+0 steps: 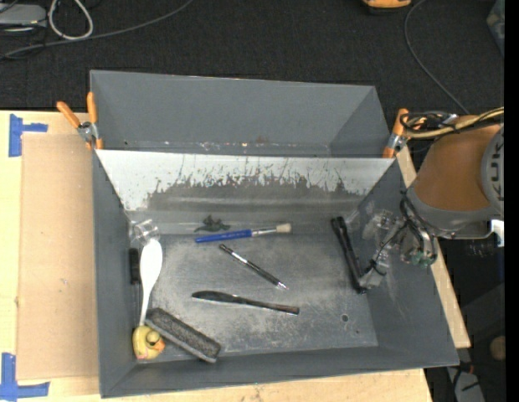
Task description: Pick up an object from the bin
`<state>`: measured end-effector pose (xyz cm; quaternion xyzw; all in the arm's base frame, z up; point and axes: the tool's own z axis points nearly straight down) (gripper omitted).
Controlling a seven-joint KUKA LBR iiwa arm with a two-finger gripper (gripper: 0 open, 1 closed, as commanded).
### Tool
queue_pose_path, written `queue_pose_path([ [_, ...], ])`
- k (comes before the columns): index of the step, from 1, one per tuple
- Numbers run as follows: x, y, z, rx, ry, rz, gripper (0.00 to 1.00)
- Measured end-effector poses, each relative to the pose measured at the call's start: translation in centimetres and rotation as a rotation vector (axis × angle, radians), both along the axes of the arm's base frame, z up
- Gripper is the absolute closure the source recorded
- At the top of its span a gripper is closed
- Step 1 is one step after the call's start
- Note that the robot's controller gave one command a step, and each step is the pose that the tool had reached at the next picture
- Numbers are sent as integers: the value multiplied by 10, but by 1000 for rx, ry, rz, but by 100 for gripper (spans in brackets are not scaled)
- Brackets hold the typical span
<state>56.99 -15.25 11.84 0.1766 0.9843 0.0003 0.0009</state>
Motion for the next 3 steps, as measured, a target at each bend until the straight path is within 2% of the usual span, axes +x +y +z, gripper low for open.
queue_pose_path([
  [1,53,7,13,1,-4,-182,0],
  [2,-16,3,1,3,16,-180,0],
  [3,34,19,-51,2,-5,-344,0],
])
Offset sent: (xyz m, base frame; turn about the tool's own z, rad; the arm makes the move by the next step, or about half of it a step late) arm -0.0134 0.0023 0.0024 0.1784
